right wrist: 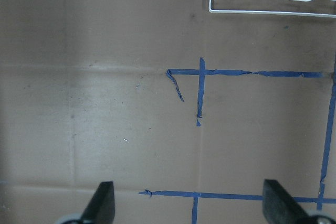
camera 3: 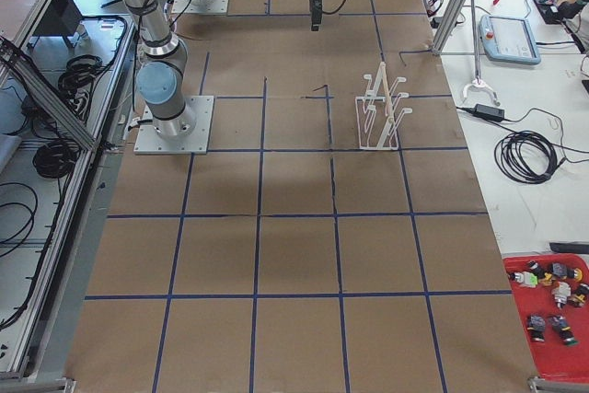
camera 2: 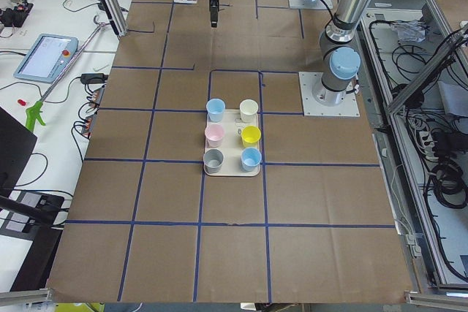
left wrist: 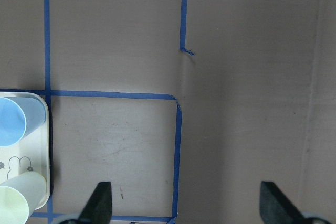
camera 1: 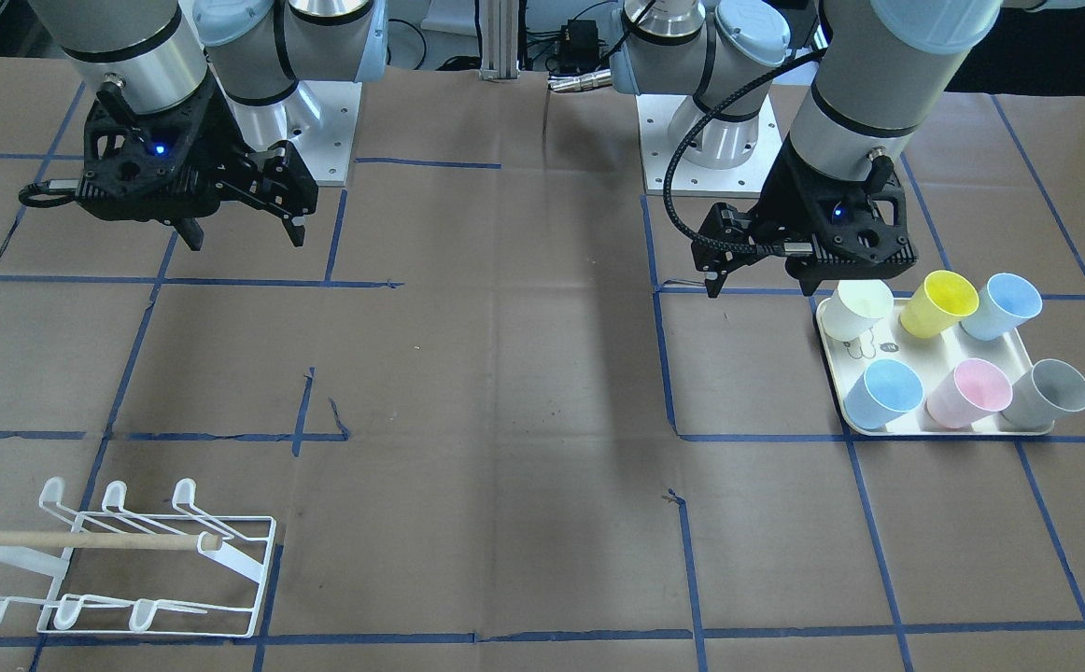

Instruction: Transfer IKEA cup to right arm and place on rack

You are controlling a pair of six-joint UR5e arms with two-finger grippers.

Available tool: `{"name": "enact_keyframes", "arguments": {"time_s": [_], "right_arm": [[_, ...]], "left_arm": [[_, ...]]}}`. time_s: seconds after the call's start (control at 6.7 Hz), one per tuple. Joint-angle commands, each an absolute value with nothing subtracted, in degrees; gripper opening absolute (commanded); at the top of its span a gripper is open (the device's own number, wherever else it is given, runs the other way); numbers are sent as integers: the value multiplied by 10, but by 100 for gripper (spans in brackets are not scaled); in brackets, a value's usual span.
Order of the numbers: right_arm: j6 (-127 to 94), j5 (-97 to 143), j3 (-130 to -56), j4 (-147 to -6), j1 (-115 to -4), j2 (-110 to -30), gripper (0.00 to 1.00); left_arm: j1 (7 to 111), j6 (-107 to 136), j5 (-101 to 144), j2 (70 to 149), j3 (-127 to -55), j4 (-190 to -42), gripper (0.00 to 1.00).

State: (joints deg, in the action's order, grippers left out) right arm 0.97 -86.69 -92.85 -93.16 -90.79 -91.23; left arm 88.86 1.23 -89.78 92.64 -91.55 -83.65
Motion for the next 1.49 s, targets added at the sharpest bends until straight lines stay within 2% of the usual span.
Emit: {"name": "enact_keyframes", "arguments": {"time_s": [0.0, 0.45, 0.75, 1.05, 1.34], "right_arm": [[10, -867, -928, -932, -908, -912, 100], [10, -867, -928, -933, -908, -912, 100], [11, -867, -929, -932, -908, -912, 100], [11, -867, -929, -933, -908, -911, 100], [11, -868, -928, -932, -907, -908, 100]], "left_arm": [[884, 11, -897, 925, -918, -836, 100], [831, -61, -902, 925, -921, -835, 100], [735, -161, -902, 917, -929, -836, 100], [647, -259, -902, 902, -982, -806, 99], [636, -267, -901, 909, -1016, -763, 99]]}}
